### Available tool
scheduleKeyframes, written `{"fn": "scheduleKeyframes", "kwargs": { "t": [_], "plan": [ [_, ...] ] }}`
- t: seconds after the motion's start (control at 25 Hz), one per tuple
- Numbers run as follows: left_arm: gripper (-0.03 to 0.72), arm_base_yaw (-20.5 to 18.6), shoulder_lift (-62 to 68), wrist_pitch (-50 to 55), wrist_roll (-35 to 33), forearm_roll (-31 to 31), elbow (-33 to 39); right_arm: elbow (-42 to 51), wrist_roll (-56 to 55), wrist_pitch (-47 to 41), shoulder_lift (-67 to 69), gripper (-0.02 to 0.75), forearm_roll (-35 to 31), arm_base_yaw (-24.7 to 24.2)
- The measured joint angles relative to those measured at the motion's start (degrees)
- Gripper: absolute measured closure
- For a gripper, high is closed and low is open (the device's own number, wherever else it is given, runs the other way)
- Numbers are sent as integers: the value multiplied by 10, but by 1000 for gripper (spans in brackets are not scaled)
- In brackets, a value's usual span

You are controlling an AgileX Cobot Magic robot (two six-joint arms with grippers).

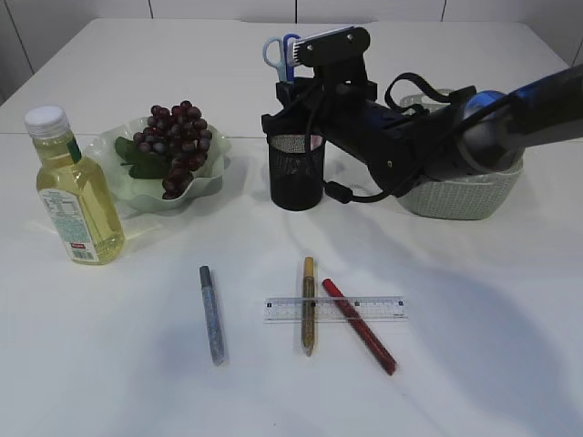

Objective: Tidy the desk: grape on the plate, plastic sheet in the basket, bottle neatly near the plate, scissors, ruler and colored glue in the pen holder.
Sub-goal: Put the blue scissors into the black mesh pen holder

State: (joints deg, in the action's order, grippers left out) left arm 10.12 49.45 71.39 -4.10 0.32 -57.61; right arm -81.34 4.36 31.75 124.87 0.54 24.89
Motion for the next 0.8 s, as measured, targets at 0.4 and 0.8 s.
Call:
{"fn": "scheduleKeyframes", "kwargs": {
  "t": [0.4, 0.8],
  "plan": [
    [254, 0, 0, 0, 0, 7, 0, 0, 0, 1, 15, 560, 0, 0],
    [253, 0, 0, 0, 0, 9, 0, 0, -12, -5, 15, 556, 0, 0]
  ]
}}
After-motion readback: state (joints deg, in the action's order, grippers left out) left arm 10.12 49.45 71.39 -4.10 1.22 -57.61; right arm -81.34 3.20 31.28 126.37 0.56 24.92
